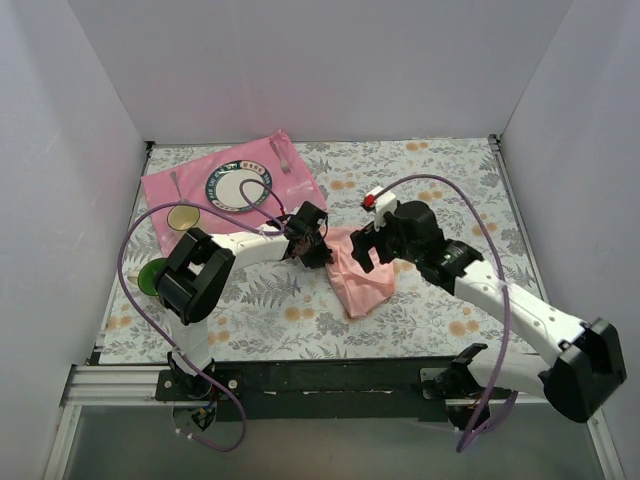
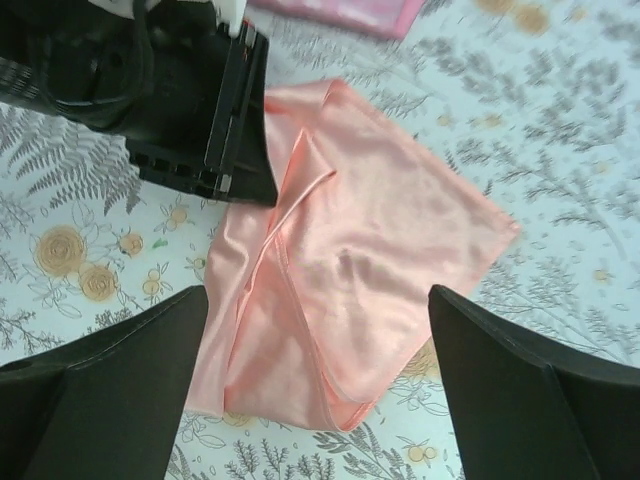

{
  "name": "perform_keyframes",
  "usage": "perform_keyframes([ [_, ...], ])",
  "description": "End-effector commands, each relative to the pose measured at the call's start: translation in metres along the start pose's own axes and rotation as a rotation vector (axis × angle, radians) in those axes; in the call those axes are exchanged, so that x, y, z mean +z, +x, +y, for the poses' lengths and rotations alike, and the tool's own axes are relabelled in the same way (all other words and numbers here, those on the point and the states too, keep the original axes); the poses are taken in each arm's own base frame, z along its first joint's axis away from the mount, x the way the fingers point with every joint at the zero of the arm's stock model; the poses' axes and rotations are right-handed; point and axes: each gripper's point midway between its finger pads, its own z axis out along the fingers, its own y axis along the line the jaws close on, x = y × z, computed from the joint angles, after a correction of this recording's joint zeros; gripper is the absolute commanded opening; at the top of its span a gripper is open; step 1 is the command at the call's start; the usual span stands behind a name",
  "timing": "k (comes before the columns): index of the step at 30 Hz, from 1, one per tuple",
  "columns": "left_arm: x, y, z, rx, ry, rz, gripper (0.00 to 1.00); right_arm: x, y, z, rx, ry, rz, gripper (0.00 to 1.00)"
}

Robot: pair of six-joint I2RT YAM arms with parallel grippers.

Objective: Fold the napkin, place the utensils inside, and roll it up
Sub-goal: Roll the napkin with the utensil

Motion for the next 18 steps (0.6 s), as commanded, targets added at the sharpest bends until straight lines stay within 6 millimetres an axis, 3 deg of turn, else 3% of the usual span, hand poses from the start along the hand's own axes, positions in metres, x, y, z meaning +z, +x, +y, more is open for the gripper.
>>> perform_keyframes([
  [1,0.001,0.010,0.037,0.038,-0.111,0.025,0.00,-0.030,-0.034,-0.015,-0.048,0.084,-0.222,0.99],
  [2,0.001,0.011,0.035,0.037,-0.104,0.033,0.00,-0.028,-0.032,-0.011,-0.051,0.062,-0.210,0.99],
  [3,0.001,0.011,0.033,0.035,-0.100,0.036,0.00,-0.018,-0.013,0.000,-0.056,-0.005,-0.128,0.94],
  [4,0.001,0.012,0.033,0.034,-0.098,0.038,0.00,-0.017,-0.017,0.005,-0.052,-0.026,-0.105,0.85],
  [6,0.000,0.013,0.031,0.027,-0.092,0.047,0.00,-0.005,0.000,0.009,-0.039,-0.017,-0.032,0.73],
  [7,0.000,0.013,0.030,0.019,-0.092,0.050,0.00,-0.001,0.000,0.020,-0.069,-0.011,-0.039,0.73],
  [8,0.000,0.013,0.030,0.016,-0.094,0.052,0.00,0.005,0.013,0.018,-0.085,0.038,-0.018,0.73],
  [10,0.000,0.015,0.032,0.007,-0.108,0.061,0.00,0.013,0.025,0.037,-0.122,0.013,0.007,0.73],
  [14,0.000,0.021,0.029,-0.011,-0.112,0.102,0.00,0.036,0.058,0.051,-0.172,0.068,0.117,0.70],
  [18,-0.001,0.024,0.028,-0.024,-0.121,0.127,0.00,0.053,0.071,0.066,-0.202,0.107,0.121,0.70],
])
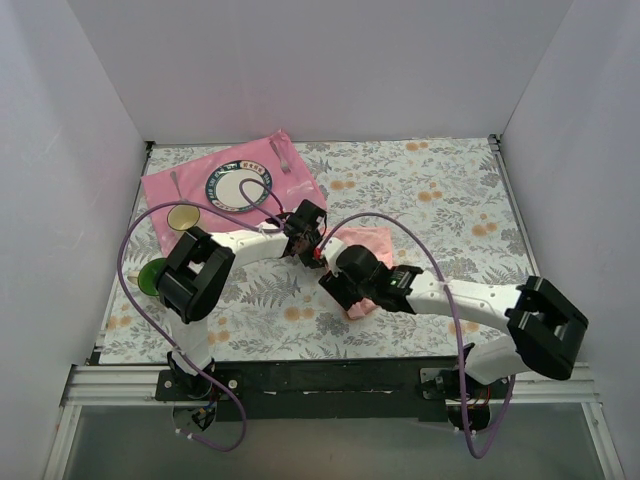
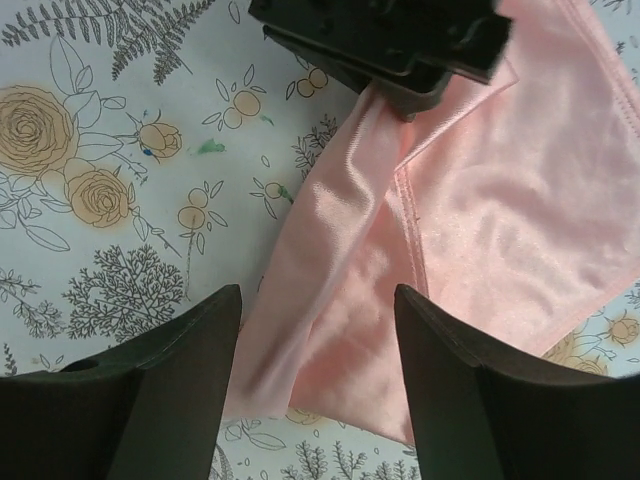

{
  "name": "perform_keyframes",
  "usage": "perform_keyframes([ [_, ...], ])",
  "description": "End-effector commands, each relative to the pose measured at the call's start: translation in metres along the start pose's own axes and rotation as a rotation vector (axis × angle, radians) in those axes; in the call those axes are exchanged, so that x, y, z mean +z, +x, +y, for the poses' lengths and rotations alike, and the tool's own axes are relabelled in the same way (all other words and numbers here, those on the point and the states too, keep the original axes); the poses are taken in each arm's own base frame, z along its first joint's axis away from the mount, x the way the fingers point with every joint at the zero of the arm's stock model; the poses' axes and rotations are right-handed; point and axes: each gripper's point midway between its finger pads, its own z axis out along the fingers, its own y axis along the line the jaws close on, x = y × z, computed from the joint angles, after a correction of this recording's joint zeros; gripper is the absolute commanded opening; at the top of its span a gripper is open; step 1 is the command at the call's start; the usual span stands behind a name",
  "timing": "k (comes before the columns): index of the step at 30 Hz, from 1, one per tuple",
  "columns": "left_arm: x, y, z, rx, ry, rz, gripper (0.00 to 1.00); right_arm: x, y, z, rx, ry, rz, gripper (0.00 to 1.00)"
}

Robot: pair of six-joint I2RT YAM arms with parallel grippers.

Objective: Fold the napkin, place the utensils inside, and roll it up
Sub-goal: Roll the napkin with the utensil

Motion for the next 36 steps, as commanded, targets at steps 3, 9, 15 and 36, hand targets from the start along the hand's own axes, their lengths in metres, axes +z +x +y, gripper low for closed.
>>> perform_keyframes([
  [3,0.002,0.020,0.030,-0.023,-0.126,0.101,0.00,0.024,-0.007,0.006,-0.029,0.142,-0.035,0.69],
  [9,0.001,0.023,0.030,-0.038,-0.133,0.127,0.00,0.041,0.000,0.008,-0.049,0.215,-0.024,0.65],
  [15,-0.002,0.025,0.031,-0.028,-0.134,0.136,0.00,0.050,0.004,0.004,-0.045,0.267,-0.025,0.57],
  [36,-0.025,-0.002,0.018,0.141,0.067,0.029,0.40,0.053,0.030,0.022,0.176,-0.046,0.012,0.01],
])
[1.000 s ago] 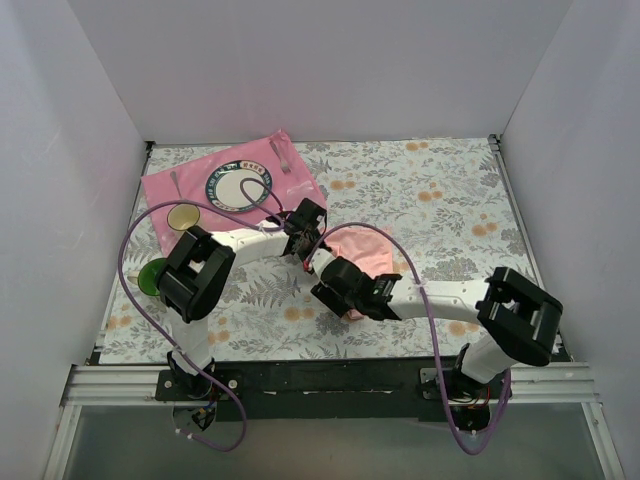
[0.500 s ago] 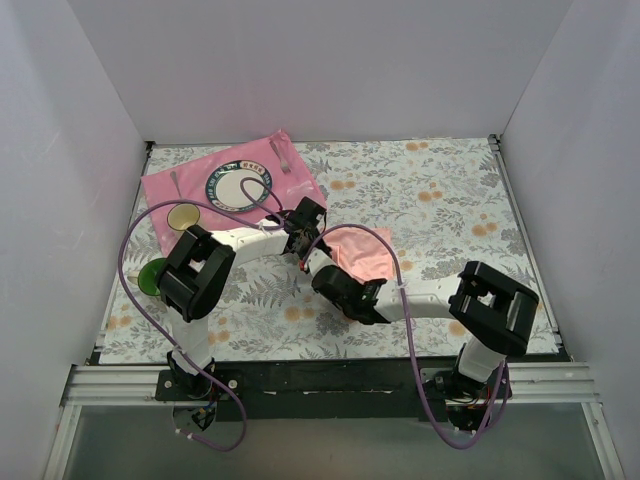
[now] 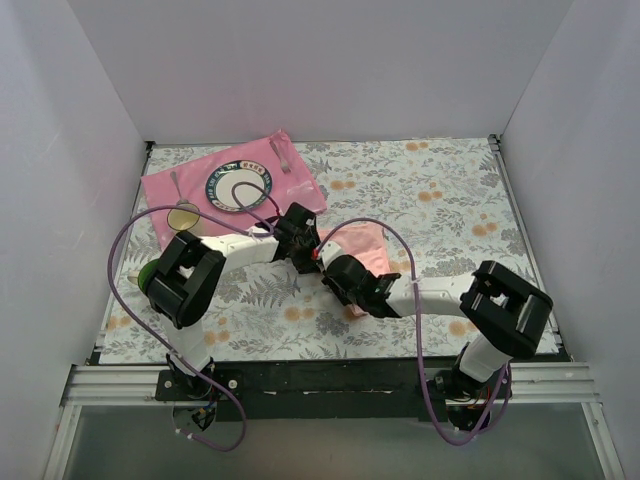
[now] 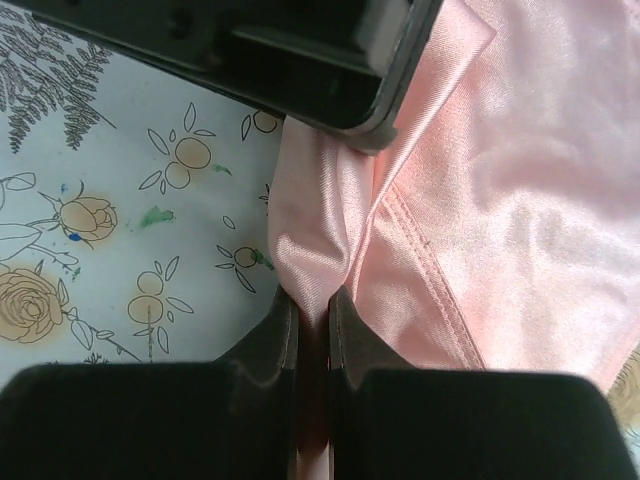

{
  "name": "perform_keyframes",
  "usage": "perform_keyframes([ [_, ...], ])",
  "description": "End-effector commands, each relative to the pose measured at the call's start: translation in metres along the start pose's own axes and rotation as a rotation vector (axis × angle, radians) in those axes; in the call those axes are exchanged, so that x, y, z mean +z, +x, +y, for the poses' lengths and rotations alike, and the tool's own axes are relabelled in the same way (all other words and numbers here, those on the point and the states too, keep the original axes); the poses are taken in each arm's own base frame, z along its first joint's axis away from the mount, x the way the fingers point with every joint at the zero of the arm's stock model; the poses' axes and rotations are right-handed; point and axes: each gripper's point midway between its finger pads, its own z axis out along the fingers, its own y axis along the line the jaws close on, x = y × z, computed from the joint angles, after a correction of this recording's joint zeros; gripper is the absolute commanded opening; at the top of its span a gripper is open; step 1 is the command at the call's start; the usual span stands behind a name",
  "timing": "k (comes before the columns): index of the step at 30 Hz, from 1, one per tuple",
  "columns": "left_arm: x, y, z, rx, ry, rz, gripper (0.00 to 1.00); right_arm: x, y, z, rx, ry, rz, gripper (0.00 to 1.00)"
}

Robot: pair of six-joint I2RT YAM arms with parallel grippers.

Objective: Fold the napkin, place the utensils inside, and roll it up
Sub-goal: Roll the napkin with the utensil

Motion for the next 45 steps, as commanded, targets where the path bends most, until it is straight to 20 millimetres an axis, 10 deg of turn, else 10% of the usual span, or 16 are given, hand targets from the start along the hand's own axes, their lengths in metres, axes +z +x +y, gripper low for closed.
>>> perform_keyframes([
  [1,-0.016,-0.009,0.001,0.079,0.023,-0.020,0.44,-0.004,0.008,0.016,0.114,-0.196,0.030,0.01],
  [12,-0.058,-0.046,0.008,0.081,0.063,-0.191,0.80,-0.007,0.007,0.021,0.353,-0.465,0.071,0.01],
  [18,-0.087,-0.052,0.004,0.092,0.136,-0.279,0.82,-0.008,0.010,0.025,0.483,-0.619,0.113,0.01],
  [31,-0.030,0.007,0.007,0.023,0.066,-0.098,0.81,-0.006,0.027,0.019,0.758,-0.879,0.152,0.01],
  [38,0.001,0.007,0.017,-0.056,-0.017,-0.079,0.78,-0.010,0.032,0.017,0.833,-0.974,0.139,0.01],
  [45,0.013,0.005,0.041,-0.076,-0.135,-0.102,0.38,-0.006,0.029,0.011,0.792,-0.939,0.151,0.01],
])
